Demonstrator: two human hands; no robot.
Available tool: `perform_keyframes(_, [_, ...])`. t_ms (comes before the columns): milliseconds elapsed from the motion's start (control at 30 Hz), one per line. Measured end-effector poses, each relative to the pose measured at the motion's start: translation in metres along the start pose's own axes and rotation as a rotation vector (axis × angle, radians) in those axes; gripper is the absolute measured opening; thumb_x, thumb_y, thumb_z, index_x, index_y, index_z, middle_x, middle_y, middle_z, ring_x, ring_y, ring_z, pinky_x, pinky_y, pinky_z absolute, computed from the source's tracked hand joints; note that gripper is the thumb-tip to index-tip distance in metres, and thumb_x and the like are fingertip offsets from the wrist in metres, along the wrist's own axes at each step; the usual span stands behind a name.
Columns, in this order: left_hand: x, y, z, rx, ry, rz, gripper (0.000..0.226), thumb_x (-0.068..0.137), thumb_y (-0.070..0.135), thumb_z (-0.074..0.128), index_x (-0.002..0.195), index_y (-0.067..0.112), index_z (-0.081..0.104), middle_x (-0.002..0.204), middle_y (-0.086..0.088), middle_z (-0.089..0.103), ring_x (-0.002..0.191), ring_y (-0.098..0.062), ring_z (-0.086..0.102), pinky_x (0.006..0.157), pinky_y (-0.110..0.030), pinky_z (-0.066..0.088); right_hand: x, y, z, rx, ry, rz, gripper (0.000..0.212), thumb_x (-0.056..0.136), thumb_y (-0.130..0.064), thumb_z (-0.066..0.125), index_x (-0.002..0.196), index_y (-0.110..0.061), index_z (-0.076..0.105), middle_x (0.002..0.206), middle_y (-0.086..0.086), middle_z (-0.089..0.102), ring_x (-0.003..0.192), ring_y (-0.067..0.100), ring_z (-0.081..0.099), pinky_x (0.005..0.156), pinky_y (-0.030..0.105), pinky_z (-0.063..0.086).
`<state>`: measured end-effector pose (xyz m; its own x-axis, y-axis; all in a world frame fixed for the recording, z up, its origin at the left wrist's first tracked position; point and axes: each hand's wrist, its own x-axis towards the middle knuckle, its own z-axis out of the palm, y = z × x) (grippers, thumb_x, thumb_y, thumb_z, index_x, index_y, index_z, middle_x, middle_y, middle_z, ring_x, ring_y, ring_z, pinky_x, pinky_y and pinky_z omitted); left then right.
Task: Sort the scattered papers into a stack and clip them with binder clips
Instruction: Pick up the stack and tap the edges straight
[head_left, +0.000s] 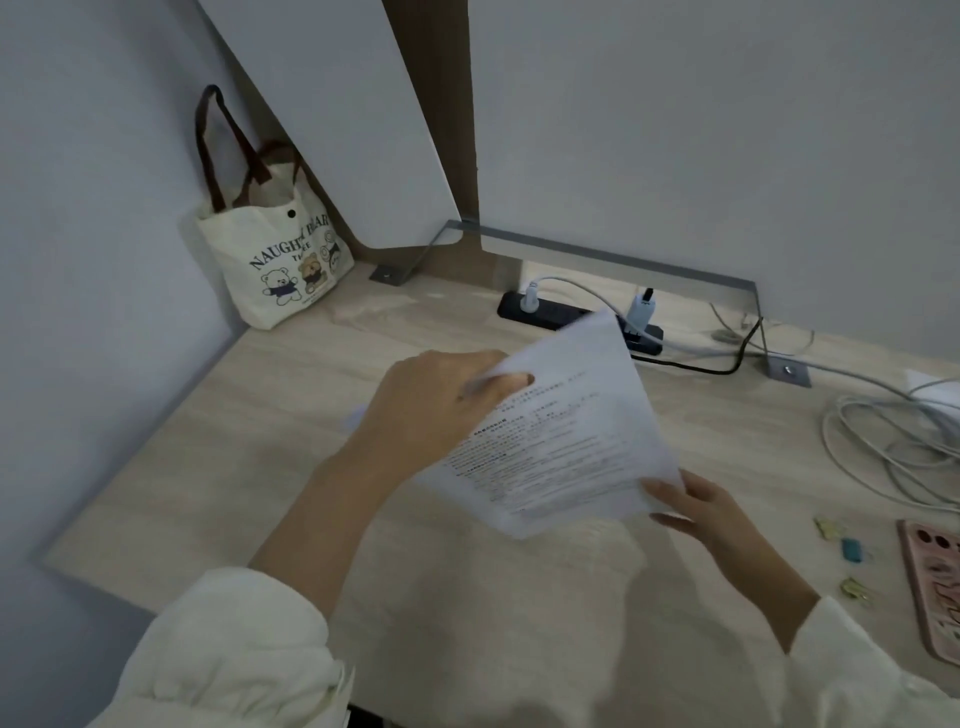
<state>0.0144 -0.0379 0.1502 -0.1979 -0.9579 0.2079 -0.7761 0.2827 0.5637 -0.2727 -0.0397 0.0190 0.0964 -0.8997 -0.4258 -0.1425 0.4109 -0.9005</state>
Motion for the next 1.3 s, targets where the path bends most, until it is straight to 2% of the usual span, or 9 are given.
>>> perform_keyframes(67, [-0.005, -0.010, 0.000, -0.228, 0.065, -0.113, 0.030, 0.086, 0.049, 0.050, 0.092, 0.025, 0.068, 0.069, -0.001, 0.070, 0.064, -0.018, 0.065, 0.056, -0.029, 0.048, 0.002, -0.001, -0.016, 0.127, 0.024, -0.040, 0.064, 0.057, -0.045, 0.080, 0.110, -0.012, 0.065, 0.106, 0.003, 0.072, 0.096, 0.016, 0.068, 0.083, 0.026, 0.056])
perform_keyframes(167, [-0.013, -0.020, 0.013, -0.509, 0.110, -0.305, 0.010, 0.087, 0.038, 0.059, 0.082, 0.034, 0.067, 0.072, 0.013, 0.073, 0.068, -0.005, 0.068, 0.060, -0.023, 0.054, 0.003, -0.008, -0.020, 0.357, -0.019, -0.097, 0.041, 0.078, -0.023, 0.061, 0.117, -0.013, 0.059, 0.112, 0.004, 0.069, 0.098, 0.015, 0.066, 0.083, 0.025, 0.056])
perform_keyframes(333, [-0.022, -0.043, 0.035, -0.716, 0.118, -0.440, 0.012, 0.089, 0.026, 0.056, 0.086, 0.031, 0.067, 0.075, 0.024, 0.072, 0.070, 0.004, 0.067, 0.057, -0.009, 0.048, 0.000, -0.024, -0.012, 0.328, -0.011, -0.208, 0.030, 0.080, -0.010, 0.054, 0.109, -0.010, 0.063, 0.104, 0.008, 0.070, 0.095, 0.021, 0.067, 0.078, 0.029, 0.057])
perform_keyframes(467, [-0.045, -0.078, 0.067, -0.830, 0.096, -0.584, 0.024, 0.083, 0.017, 0.065, 0.107, 0.016, 0.067, 0.095, 0.011, 0.074, 0.091, -0.006, 0.068, 0.068, -0.012, 0.051, 0.000, -0.017, -0.013, 0.239, 0.022, -0.210, 0.024, 0.076, -0.009, 0.058, 0.092, -0.015, 0.074, 0.097, 0.004, 0.074, 0.092, 0.017, 0.069, 0.080, 0.028, 0.056])
perform_keyframes(567, [-0.056, -0.086, 0.098, -0.810, 0.095, -0.675, 0.027, 0.074, 0.019, 0.059, 0.099, 0.015, 0.069, 0.095, -0.003, 0.072, 0.093, -0.021, 0.067, 0.068, -0.015, 0.051, 0.001, 0.005, -0.008, 0.151, 0.007, -0.133, 0.027, 0.074, -0.013, 0.063, 0.100, -0.013, 0.072, 0.104, 0.007, 0.073, 0.098, 0.023, 0.067, 0.077, 0.028, 0.056])
perform_keyframes(833, [-0.053, -0.085, 0.111, -0.803, 0.235, -0.666, 0.014, 0.078, -0.001, 0.060, 0.079, 0.012, 0.064, 0.060, 0.012, 0.066, 0.057, 0.009, 0.059, 0.053, -0.006, 0.042, 0.004, 0.012, -0.020, 0.167, -0.006, -0.110, 0.043, 0.059, -0.036, 0.079, 0.097, -0.016, 0.073, 0.102, 0.004, 0.074, 0.095, 0.016, 0.068, 0.075, 0.020, 0.055])
perform_keyframes(1033, [-0.050, -0.089, 0.120, -0.773, 0.225, -0.698, 0.016, 0.085, -0.007, 0.054, 0.090, 0.004, 0.065, 0.072, 0.007, 0.066, 0.059, 0.009, 0.062, 0.054, -0.005, 0.044, 0.008, 0.018, -0.017, 0.225, 0.046, -0.051, 0.029, 0.069, -0.010, 0.065, 0.098, -0.009, 0.069, 0.098, 0.008, 0.074, 0.089, 0.016, 0.070, 0.067, 0.019, 0.056])
perform_keyframes(1200, [-0.046, -0.086, 0.123, -0.791, 0.138, -0.743, 0.018, 0.088, 0.001, 0.054, 0.102, 0.007, 0.063, 0.084, 0.007, 0.065, 0.068, 0.005, 0.064, 0.055, -0.004, 0.045, 0.010, 0.024, -0.016, 0.150, 0.092, -0.009, 0.076, 0.039, -0.048, 0.087, 0.100, -0.007, 0.070, 0.099, 0.007, 0.074, 0.092, 0.022, 0.070, 0.069, 0.024, 0.058])
perform_keyframes(1300, [-0.032, -0.090, 0.112, -0.749, 0.075, -0.683, 0.018, 0.089, 0.005, 0.056, 0.101, 0.017, 0.062, 0.091, 0.010, 0.066, 0.070, 0.009, 0.064, 0.057, -0.006, 0.048, 0.013, 0.009, -0.018, 0.102, 0.101, 0.007, 0.048, 0.064, -0.035, 0.077, 0.101, -0.006, 0.069, 0.095, 0.007, 0.075, 0.088, 0.026, 0.071, 0.074, 0.034, 0.059])
